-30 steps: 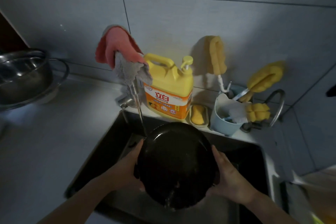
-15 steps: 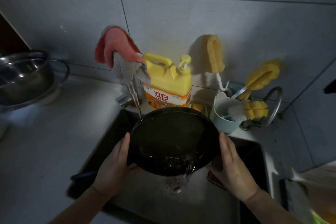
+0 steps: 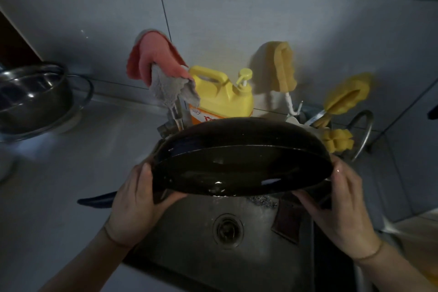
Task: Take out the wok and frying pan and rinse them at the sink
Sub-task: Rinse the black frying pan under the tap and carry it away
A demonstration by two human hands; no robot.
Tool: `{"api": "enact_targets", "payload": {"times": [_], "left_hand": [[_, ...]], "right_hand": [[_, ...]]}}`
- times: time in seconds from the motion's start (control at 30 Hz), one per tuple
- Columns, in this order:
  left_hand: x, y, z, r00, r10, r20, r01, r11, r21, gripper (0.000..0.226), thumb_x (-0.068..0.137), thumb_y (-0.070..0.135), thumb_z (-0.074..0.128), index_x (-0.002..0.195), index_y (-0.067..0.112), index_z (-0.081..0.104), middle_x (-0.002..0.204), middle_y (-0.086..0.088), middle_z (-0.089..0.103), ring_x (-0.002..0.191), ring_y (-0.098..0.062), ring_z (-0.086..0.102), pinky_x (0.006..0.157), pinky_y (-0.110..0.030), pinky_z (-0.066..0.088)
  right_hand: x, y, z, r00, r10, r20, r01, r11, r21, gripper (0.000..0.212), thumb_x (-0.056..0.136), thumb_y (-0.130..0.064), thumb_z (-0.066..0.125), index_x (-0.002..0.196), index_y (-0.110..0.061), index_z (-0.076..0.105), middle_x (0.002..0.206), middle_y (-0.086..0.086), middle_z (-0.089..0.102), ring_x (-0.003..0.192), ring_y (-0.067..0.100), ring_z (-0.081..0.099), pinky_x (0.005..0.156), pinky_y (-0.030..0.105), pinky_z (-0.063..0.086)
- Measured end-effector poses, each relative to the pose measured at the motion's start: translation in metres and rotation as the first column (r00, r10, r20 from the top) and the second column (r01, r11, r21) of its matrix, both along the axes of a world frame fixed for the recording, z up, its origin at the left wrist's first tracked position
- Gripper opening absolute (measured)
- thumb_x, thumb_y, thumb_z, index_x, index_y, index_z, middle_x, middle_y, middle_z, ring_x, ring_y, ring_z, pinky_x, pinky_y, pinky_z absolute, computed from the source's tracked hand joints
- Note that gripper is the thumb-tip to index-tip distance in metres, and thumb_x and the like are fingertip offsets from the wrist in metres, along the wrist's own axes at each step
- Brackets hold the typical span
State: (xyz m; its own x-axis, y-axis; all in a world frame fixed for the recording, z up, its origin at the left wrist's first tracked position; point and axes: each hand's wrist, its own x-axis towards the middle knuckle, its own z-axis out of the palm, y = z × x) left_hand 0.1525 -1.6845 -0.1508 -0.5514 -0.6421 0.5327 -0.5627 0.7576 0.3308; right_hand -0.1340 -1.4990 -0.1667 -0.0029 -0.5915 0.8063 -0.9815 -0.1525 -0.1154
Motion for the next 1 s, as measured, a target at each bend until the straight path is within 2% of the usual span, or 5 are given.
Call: {"api": "enact_targets", "payload": {"times": [0.37,0.47,0.6,0.77,1.0], "left_hand": [[-0.013,0.005,0.003,0.998,0.003,-0.068,0.008,0.987,0.162,0.075,0.077,0.077,0.045,0.124,0.02,0.031,0.109,-0.029,0.059,0.095,-0.043,0.062,0.085,-0.051,0.046],[-0.015,0.006,-0.008,0.997,-0.084,0.002,0.083,0.996,0.021,0.071,0.085,0.062,0.052,0.129,0.012,0.028,0.103,-0.034,0.06,0.089,-0.045,0.064,0.076,-0.052,0.053],[-0.018,0.005,-0.018,0.999,0.004,-0.045,0.004,0.987,0.162,0.075,0.071,0.055,0.066,0.127,0.021,0.03,0.115,-0.03,0.058,0.101,-0.047,0.061,0.084,-0.06,0.049],[-0.028,0.003,-0.046,0.972,-0.23,0.041,0.233,0.96,-0.152,0.088,0.09,0.063,0.04,0.151,0.013,0.001,0.124,-0.022,0.042,0.109,-0.03,0.05,0.082,-0.042,0.046],[-0.036,0.014,-0.117,0.933,-0.314,0.174,0.274,0.936,0.22,0.133,0.059,0.04,0.085,0.151,0.019,-0.009,0.139,-0.016,0.035,0.123,-0.023,0.04,0.087,-0.04,0.05]], "right_hand": [[-0.005,0.012,-0.001,0.996,-0.086,0.018,0.086,0.996,-0.001,0.104,0.078,-0.011,0.073,0.155,-0.01,0.003,0.131,0.03,0.039,0.146,0.014,0.023,0.117,0.021,0.027],[-0.006,0.017,-0.005,0.995,-0.095,0.018,0.095,0.996,0.0,0.104,0.078,-0.012,0.072,0.155,-0.012,0.002,0.131,0.029,0.039,0.146,0.013,0.022,0.117,0.021,0.026],[-0.008,0.023,-0.008,0.993,-0.104,0.051,0.103,0.994,0.023,0.101,0.081,-0.014,0.069,0.155,-0.013,0.001,0.133,0.027,0.037,0.146,0.013,0.024,0.117,0.021,0.026],[-0.008,0.031,-0.03,0.973,-0.147,0.176,0.11,0.973,0.204,0.089,0.088,-0.026,0.057,0.155,-0.012,0.001,0.138,0.024,0.035,0.133,0.033,0.038,0.117,0.018,0.023],[-0.005,0.055,-0.102,0.891,-0.279,0.359,0.052,0.847,0.53,0.118,0.067,-0.001,0.085,0.155,-0.004,0.006,0.148,0.017,0.029,0.142,0.01,0.021,0.114,0.01,0.018]]}}
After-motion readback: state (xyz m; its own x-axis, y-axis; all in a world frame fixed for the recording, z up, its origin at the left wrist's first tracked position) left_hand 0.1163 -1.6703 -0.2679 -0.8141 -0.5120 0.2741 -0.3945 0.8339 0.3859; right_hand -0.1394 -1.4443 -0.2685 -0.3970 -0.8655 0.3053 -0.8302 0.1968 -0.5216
